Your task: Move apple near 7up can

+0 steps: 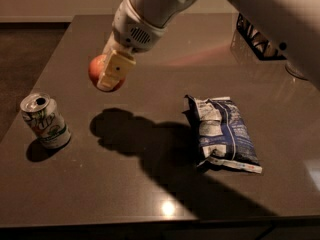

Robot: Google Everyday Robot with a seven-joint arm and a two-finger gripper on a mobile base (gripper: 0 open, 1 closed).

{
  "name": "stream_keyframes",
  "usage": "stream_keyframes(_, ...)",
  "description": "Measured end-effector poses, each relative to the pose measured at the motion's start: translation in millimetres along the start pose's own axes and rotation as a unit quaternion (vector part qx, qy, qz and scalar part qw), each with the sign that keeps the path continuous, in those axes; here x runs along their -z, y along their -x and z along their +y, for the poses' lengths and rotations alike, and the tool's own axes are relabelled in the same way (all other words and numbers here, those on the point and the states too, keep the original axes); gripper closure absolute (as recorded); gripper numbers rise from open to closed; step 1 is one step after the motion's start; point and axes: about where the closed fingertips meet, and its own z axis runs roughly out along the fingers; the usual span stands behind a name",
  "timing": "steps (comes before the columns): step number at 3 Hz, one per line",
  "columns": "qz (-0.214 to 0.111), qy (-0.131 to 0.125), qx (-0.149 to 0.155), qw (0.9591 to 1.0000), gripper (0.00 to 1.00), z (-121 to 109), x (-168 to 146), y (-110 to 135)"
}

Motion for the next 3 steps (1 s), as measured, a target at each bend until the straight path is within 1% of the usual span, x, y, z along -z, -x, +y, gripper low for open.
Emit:
stream_keyframes(1, 0.011, 0.035, 0.033, 0.9988, 1.00, 28, -26, 6)
stream_keyframes(2, 0.037, 0.061, 0.059, 0.9957, 1.00, 49, -52, 7)
stream_keyframes(3, 0.058, 0.078, 0.078, 0.9923, 1.00, 65, -71, 9)
